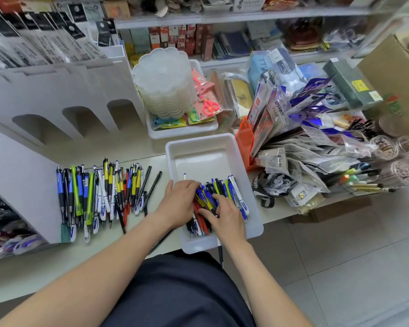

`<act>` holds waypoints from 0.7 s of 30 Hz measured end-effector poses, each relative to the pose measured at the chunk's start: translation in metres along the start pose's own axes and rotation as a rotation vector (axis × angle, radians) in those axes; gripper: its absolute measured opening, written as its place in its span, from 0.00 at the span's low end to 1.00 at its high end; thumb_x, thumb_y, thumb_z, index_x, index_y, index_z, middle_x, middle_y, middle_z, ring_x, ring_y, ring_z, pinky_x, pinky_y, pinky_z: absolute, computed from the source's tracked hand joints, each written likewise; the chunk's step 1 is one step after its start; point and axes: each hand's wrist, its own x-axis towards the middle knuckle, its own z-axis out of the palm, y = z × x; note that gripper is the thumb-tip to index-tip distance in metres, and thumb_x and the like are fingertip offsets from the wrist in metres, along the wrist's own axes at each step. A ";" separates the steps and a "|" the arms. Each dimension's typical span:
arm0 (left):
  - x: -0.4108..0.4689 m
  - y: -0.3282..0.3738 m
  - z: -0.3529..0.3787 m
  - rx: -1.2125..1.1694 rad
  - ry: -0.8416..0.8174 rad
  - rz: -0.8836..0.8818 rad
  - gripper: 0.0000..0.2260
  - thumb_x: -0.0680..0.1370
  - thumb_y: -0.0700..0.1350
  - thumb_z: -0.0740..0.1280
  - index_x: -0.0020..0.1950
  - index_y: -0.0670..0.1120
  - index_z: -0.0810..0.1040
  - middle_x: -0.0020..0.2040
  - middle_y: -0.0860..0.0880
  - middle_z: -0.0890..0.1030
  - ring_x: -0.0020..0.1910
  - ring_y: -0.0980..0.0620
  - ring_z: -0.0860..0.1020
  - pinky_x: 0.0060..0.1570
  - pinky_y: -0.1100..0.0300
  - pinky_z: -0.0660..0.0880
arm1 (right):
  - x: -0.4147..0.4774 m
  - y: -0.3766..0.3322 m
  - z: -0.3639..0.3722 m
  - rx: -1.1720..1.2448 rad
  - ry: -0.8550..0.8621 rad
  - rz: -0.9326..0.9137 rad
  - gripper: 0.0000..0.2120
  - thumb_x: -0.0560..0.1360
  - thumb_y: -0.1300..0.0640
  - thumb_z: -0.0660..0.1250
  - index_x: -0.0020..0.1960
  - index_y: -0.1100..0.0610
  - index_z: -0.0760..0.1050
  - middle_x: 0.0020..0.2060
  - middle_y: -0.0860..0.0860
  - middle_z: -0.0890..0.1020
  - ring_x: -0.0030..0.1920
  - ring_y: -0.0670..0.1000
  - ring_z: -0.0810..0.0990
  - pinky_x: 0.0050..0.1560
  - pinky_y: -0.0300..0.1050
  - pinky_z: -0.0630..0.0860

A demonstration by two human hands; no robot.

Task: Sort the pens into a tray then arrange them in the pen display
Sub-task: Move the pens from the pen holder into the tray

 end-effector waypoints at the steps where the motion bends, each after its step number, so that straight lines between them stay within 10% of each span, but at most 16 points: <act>1: 0.000 0.001 0.001 -0.007 0.006 0.005 0.30 0.80 0.40 0.61 0.83 0.48 0.62 0.79 0.48 0.70 0.80 0.45 0.65 0.82 0.39 0.51 | 0.000 0.000 0.000 0.012 0.025 -0.003 0.34 0.74 0.30 0.71 0.71 0.52 0.76 0.49 0.49 0.80 0.47 0.53 0.81 0.45 0.54 0.80; 12: -0.003 0.004 0.004 0.114 -0.065 0.052 0.28 0.86 0.40 0.57 0.87 0.49 0.55 0.87 0.47 0.55 0.85 0.44 0.54 0.83 0.39 0.47 | 0.028 0.005 -0.037 0.317 0.012 0.019 0.30 0.64 0.42 0.86 0.63 0.51 0.83 0.33 0.48 0.80 0.35 0.44 0.78 0.45 0.41 0.78; 21: 0.002 0.007 0.009 0.007 -0.018 0.060 0.27 0.84 0.39 0.60 0.84 0.42 0.61 0.83 0.40 0.63 0.80 0.37 0.65 0.79 0.44 0.61 | 0.056 0.005 -0.049 -0.061 0.051 -0.063 0.23 0.82 0.40 0.69 0.69 0.54 0.78 0.57 0.51 0.83 0.55 0.54 0.81 0.54 0.53 0.80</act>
